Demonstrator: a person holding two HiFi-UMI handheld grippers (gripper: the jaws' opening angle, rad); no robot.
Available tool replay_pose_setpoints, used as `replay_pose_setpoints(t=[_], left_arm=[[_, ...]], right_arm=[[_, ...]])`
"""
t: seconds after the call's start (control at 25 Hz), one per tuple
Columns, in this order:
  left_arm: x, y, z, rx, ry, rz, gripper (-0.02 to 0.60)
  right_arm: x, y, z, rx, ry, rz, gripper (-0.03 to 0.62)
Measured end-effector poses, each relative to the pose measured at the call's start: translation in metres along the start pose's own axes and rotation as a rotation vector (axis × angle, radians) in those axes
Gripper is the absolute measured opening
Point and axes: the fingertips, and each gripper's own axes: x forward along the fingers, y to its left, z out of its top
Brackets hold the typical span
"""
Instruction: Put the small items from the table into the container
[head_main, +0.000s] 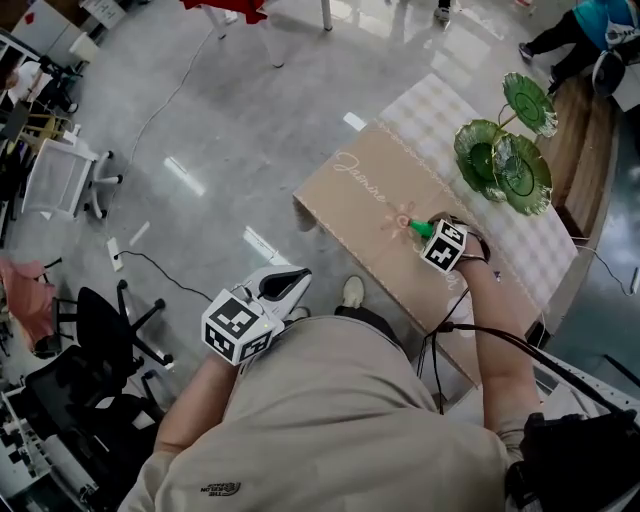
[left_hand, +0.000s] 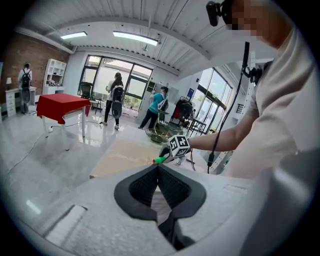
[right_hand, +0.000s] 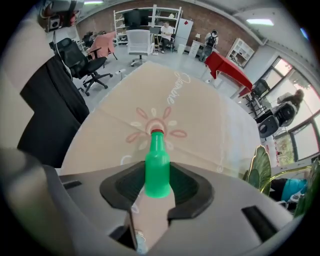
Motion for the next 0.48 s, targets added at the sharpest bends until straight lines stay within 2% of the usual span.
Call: replay_pose_setpoints(t=[0.2,0.48], left_arm=[[0.018,-0.010,0.008,0.015,0.002,-0.013,0.008],[0.048,-0.027,0.021,0.053,0.005,-0.064,0.008]], right_arm=[[-0.030,-0.005,0.012,0.014,-0.084,-0.028,0.156],[-0.124,-0.018,0.033,0.058,-0.216,-0.067,0.155]])
